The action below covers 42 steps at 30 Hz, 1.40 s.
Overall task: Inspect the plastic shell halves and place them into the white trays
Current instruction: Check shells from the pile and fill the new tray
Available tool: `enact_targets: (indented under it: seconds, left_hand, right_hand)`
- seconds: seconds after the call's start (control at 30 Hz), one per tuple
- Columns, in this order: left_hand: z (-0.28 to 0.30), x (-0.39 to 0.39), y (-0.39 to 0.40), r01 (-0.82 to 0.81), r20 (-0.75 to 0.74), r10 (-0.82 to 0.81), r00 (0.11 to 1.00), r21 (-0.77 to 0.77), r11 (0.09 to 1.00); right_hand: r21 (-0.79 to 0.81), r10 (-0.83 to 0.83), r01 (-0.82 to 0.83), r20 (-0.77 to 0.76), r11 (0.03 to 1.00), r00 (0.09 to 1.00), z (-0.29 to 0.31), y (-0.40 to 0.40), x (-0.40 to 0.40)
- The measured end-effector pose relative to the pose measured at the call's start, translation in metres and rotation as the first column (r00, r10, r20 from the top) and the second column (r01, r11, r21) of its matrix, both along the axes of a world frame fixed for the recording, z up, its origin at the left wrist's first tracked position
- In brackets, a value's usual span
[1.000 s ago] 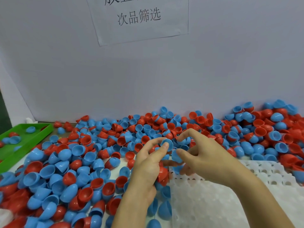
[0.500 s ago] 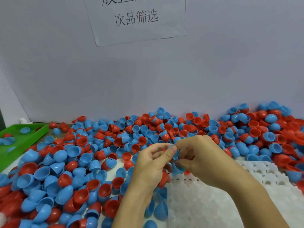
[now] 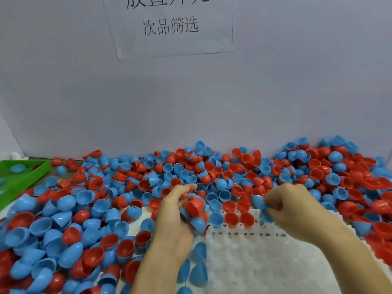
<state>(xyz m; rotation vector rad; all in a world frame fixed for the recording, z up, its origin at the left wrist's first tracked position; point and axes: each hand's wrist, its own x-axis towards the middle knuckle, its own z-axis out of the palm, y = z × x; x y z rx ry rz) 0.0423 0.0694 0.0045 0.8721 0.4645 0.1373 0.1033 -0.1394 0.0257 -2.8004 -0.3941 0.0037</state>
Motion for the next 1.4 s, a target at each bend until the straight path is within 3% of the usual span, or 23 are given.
enact_targets:
  seconds: [0.33, 0.5, 0.57, 0.63, 0.73, 0.8, 0.9, 1.07, 1.2, 1.33, 1.4]
  left_hand:
    - [-0.004, 0.002, -0.006, 0.06, 0.06, -0.055, 0.997, -0.088, 0.994]
    - [-0.008, 0.004, -0.006, 0.034, 0.053, -0.034, 0.998, 0.003, 0.999]
    - [-0.007, 0.004, -0.007, 0.01, 0.06, -0.014, 0.998, 0.074, 0.997]
    - [-0.007, 0.005, -0.009, -0.007, 0.062, -0.004, 0.998, 0.176, 0.984]
    - [-0.009, 0.004, -0.013, 0.016, 0.081, -0.049, 0.996, 0.375, 0.927]
    - [-0.007, 0.001, -0.016, 0.059, 0.107, -0.125, 0.986, 0.48, 0.875]
    - [-0.005, -0.001, -0.019, 0.102, 0.12, -0.201, 0.972, 0.555, 0.826]
    - [-0.003, -0.002, -0.024, 0.156, 0.125, -0.247, 0.961, 0.491, 0.857]
    - [0.0, -0.002, -0.027, 0.212, 0.068, -0.266, 0.962, 0.433, 0.876]
    - [0.0, -0.003, -0.027, 0.224, 0.03, -0.269, 0.963, 0.465, 0.856]
    - [-0.001, -0.002, -0.025, 0.22, 0.013, -0.256, 0.966, 0.476, 0.851]
  right_hand:
    - [-0.034, -0.083, 0.082, -0.035, 0.996, 0.996, -0.03, 0.013, 0.005]
    - [-0.028, -0.034, 0.033, -0.03, 0.999, 0.999, -0.024, 0.007, 0.002]
    - [0.064, 0.019, -0.022, 0.055, 0.998, 0.998, -0.014, 0.009, -0.001]
    - [0.263, 0.088, -0.12, 0.129, 0.957, 0.988, -0.003, 0.021, -0.008]
    - [0.545, 0.151, -0.185, 0.107, 0.818, 0.983, 0.006, 0.046, -0.02]
    - [0.592, 0.16, -0.185, 0.095, 0.785, 0.983, 0.001, 0.057, -0.024]
    - [0.619, 0.085, -0.132, 0.106, 0.774, 0.991, -0.005, 0.06, -0.023]
    - [0.704, -0.115, -0.041, 0.173, 0.709, 0.978, -0.009, 0.057, -0.019]
    - [0.686, -0.216, 0.023, 0.197, 0.727, 0.956, -0.014, 0.056, -0.017]
    - [0.666, -0.334, 0.084, 0.257, 0.741, 0.907, -0.011, 0.052, -0.016]
    - [0.671, -0.36, 0.13, 0.216, 0.73, 0.907, -0.008, 0.048, -0.015]
